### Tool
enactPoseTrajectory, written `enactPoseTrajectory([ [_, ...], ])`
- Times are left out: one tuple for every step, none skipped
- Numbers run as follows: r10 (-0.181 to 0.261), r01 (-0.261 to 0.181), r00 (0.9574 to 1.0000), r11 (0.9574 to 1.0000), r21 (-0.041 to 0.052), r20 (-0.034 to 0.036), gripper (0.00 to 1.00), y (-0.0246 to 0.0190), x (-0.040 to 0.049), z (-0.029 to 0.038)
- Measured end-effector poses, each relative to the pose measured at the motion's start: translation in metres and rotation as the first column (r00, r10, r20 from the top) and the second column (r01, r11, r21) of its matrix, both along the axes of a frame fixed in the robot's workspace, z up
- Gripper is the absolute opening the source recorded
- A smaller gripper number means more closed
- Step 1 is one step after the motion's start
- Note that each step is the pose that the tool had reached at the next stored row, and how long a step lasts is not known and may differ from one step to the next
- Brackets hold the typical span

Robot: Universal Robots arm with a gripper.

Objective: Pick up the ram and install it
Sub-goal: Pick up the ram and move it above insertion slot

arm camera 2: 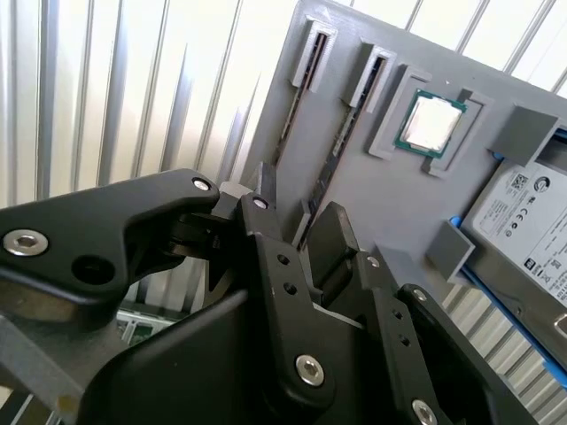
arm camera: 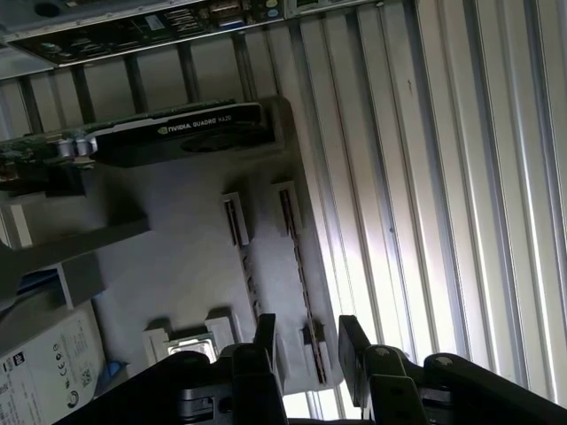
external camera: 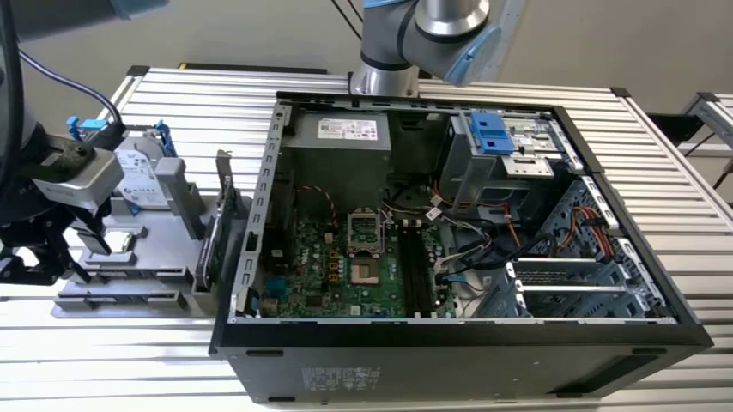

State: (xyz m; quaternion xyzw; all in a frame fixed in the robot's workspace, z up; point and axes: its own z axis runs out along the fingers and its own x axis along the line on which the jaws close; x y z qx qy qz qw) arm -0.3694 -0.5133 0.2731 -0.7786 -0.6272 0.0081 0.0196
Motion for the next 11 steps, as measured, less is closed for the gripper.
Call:
enactPoseTrajectory([
  [0.0, 0.0, 1.0, 1.0, 0.0, 0.0, 1.0, 0.0, 0.0, -0.0002],
  [0.0, 0.0, 1.0, 1.0, 0.0, -0.0001, 1.0, 0.0, 0.0, -0.0002],
  [0.0, 0.0, 1.0, 1.0, 0.0, -0.0001, 1.0, -0.0001, 0.0, -0.0003],
  [0.0, 0.0, 1.0, 1.0, 0.0001, 0.0, 1.0, 0.0, 0.0001, -0.0004],
  [0.0, 0.0, 1.0, 1.0, 0.0001, 0.0, 1.0, 0.0, 0.0001, -0.0004],
  [0.0, 0.0, 1.0, 1.0, 0.0001, 0.0001, 1.0, 0.0, 0.0, -0.0005],
  [0.0, 0.0, 1.0, 1.0, 0.0001, 0.0001, 1.0, 0.0, 0.0, -0.0007],
  [0.0, 0.0, 1.0, 1.0, 0.0002, 0.0001, 1.0, 0.0, 0.0, -0.0009],
  [0.0, 0.0, 1.0, 1.0, 0.0002, 0.0001, 1.0, 0.0, 0.0001, -0.0012],
  [0.0, 0.0, 1.0, 1.0, 0.0002, 0.0002, 1.0, 0.0, 0.0001, -0.0015],
  [0.0, 0.0, 1.0, 1.0, 0.0001, 0.0001, 1.0, 0.0, 0.0, -0.0019],
])
